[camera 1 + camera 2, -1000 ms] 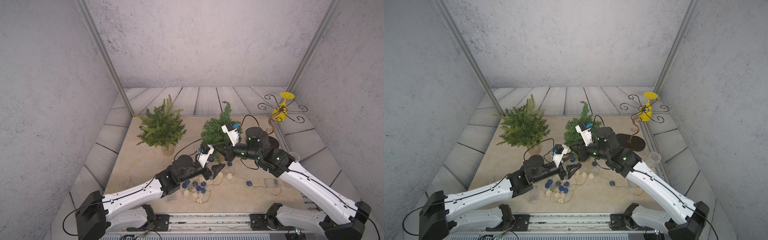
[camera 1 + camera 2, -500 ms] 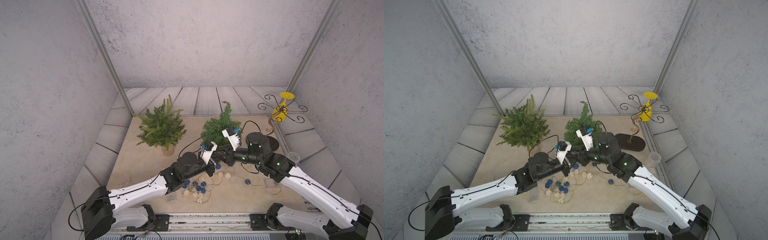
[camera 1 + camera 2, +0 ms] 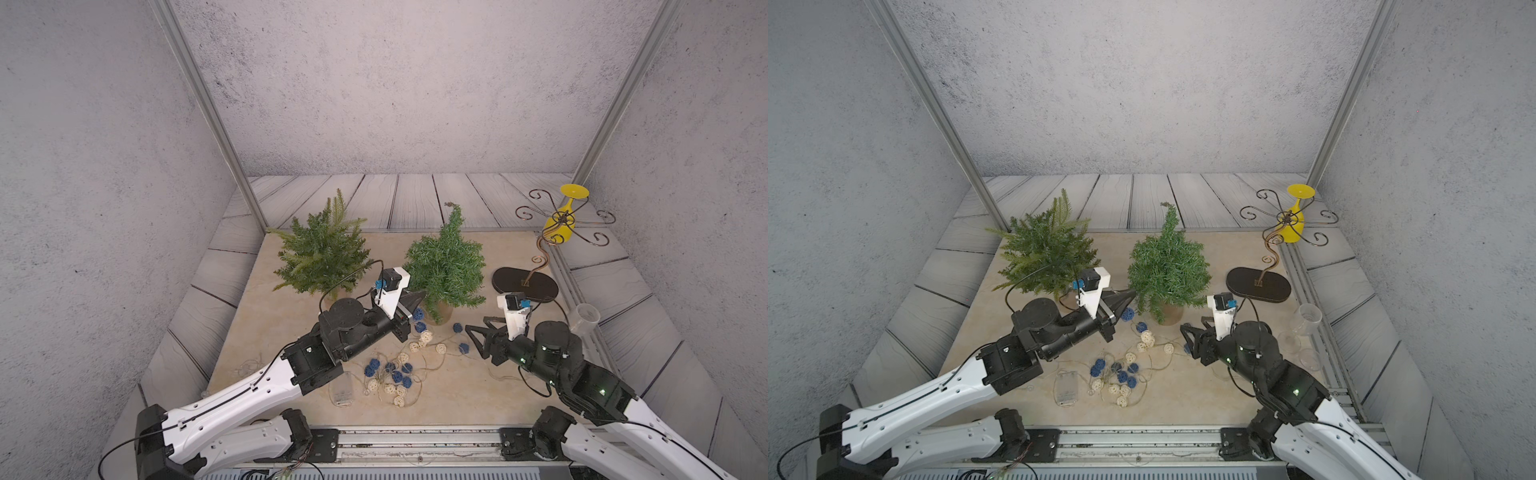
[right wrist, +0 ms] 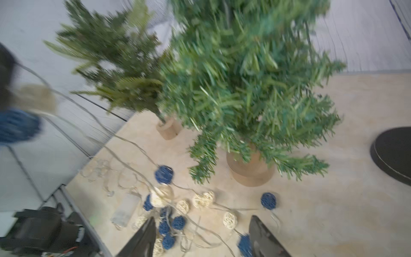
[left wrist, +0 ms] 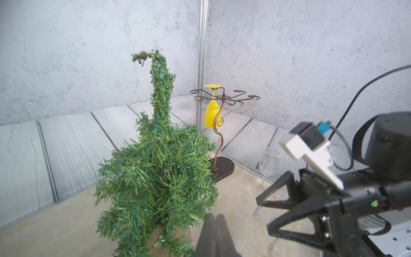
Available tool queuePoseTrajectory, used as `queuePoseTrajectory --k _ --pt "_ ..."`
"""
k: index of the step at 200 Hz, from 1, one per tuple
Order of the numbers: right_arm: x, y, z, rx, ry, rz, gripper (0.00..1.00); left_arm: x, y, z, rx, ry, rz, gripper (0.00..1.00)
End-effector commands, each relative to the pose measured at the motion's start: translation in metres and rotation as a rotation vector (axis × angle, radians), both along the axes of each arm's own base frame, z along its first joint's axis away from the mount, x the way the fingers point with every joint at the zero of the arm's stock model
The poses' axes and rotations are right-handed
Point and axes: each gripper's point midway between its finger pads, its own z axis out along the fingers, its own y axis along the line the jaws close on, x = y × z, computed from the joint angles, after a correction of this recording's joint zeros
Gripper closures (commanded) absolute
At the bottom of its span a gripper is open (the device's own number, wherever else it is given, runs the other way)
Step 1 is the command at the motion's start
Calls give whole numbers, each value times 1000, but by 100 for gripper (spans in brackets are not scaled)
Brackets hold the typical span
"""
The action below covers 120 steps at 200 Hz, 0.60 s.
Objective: Wrap string light around the christmas tree
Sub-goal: Pick up the light string from the center of the board.
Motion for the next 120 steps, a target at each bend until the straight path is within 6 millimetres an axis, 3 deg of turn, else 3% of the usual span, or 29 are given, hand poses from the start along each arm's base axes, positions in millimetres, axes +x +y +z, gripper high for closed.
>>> queuePoseTrajectory --k 1,43,91,120 --pt "10 -2 -30 -68 -8 -30 33 1 0 9 36 -15 -11 100" --pt "13 35 -57 -38 -27 120 34 1 -1 7 47 -9 -22 100" --pt "38 68 -63 -55 -99 187 42 -9 10 18 23 -19 -34 100" --pt "43 72 -62 -61 -109 188 86 -13 17 24 22 -27 -32 100"
